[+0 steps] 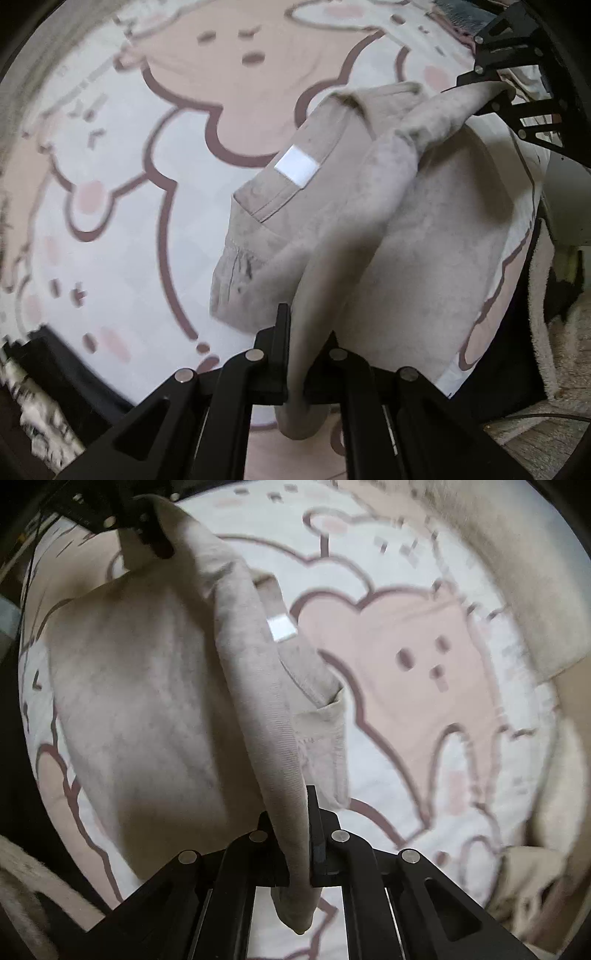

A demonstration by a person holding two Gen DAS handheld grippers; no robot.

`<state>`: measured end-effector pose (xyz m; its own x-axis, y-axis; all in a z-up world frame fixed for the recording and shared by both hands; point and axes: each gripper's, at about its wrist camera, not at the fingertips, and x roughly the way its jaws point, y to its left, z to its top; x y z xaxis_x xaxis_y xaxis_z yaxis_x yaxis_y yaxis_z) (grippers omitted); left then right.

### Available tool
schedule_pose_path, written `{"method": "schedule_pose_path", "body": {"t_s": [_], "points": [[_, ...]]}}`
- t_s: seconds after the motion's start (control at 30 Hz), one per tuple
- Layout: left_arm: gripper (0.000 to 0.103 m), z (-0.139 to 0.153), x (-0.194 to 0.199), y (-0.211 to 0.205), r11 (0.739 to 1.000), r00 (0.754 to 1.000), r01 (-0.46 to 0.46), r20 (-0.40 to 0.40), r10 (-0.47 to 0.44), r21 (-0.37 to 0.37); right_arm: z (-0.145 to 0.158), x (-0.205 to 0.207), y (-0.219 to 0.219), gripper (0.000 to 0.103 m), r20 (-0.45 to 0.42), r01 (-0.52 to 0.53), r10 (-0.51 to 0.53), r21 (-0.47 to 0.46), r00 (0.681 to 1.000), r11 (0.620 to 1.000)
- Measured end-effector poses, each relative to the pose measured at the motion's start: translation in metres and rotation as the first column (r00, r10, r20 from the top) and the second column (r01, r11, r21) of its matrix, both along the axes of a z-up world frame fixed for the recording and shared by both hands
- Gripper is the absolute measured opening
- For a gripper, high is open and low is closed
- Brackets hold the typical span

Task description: Fold clothes

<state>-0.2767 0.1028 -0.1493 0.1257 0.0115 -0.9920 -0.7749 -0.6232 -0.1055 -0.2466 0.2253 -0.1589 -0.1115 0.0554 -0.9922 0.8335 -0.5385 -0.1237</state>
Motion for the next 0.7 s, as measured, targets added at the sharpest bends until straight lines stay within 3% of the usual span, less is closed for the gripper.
{"method": "schedule_pose_path", "body": {"t_s": [0.03, 0.1, 0.13, 0.17, 0.2, 0.23, 0.27, 0.33, 0.43, 0.5, 0.57, 0.63, 0.7], "points": [[0.009, -0.009, -0.007, 0.0, 1.0, 1.0, -0.005, 0.023, 0.005, 0.0, -0.008, -0.008, 0.001, 0.005, 0.03, 0.01, -0.01, -0.003, 1.0, 1.0], [0.02, -0.025, -0.019, -0.003, 1.0, 0.999, -0.029, 0.043, 0.029, -0.009, -0.024, -0.025, 0.004, 0.005, 0.084, 0.054, -0.053, -0.011, 0.995, 0.998], [0.034, -0.033, -0.026, -0.006, 0.999, 0.998, -0.048, 0.043, 0.049, -0.02, -0.032, -0.033, 0.007, 0.006, 0.114, 0.087, -0.085, -0.019, 0.99, 0.996], [0.052, -0.038, -0.031, -0.01, 0.997, 0.997, -0.065, 0.038, 0.067, -0.031, -0.036, -0.038, 0.009, 0.014, 0.128, 0.113, -0.108, -0.026, 0.986, 0.993], [0.06, -0.042, -0.036, -0.015, 0.996, 0.996, -0.085, 0.029, 0.086, -0.037, -0.038, -0.043, 0.014, 0.037, 0.121, 0.145, -0.141, -0.026, 0.983, 0.989], [0.065, -0.043, -0.041, -0.021, 0.994, 0.994, -0.109, 0.024, 0.109, -0.027, -0.038, -0.047, 0.019, 0.051, 0.087, 0.172, -0.169, -0.02, 0.982, 0.985], [0.065, -0.04, -0.045, -0.027, 0.991, 0.991, -0.132, 0.02, 0.133, -0.006, -0.034, -0.05, 0.026, 0.072, 0.031, 0.197, -0.196, -0.017, 0.98, 0.98], [0.065, -0.026, -0.055, -0.045, 0.978, 0.979, -0.203, -0.017, 0.205, 0.052, -0.021, -0.054, 0.046, 0.074, -0.063, 0.259, -0.262, -0.056, 0.963, 0.964], [0.065, 0.005, -0.061, -0.076, 0.933, 0.937, -0.32, -0.089, 0.337, 0.167, 0.01, -0.049, 0.076, 0.071, -0.215, 0.402, -0.426, -0.147, 0.879, 0.904], [0.064, 0.027, -0.051, -0.092, 0.883, 0.9, -0.384, -0.104, 0.423, 0.269, 0.032, -0.031, 0.085, 0.061, -0.163, 0.451, -0.513, -0.305, 0.843, 0.839], [0.064, 0.048, -0.024, -0.094, 0.834, 0.891, -0.393, -0.066, 0.45, 0.388, 0.044, -0.003, 0.08, 0.061, -0.094, 0.468, -0.552, -0.423, 0.829, 0.776], [0.065, 0.057, 0.014, -0.084, 0.825, 0.903, -0.348, -0.077, 0.422, 0.445, 0.042, 0.027, 0.06, 0.061, -0.029, 0.445, -0.525, -0.493, 0.851, 0.748], [0.065, 0.059, 0.053, -0.067, 0.825, 0.916, -0.305, -0.09, 0.391, 0.476, 0.023, 0.049, 0.033, 0.061, 0.015, 0.412, -0.472, -0.514, 0.882, 0.753]]}}
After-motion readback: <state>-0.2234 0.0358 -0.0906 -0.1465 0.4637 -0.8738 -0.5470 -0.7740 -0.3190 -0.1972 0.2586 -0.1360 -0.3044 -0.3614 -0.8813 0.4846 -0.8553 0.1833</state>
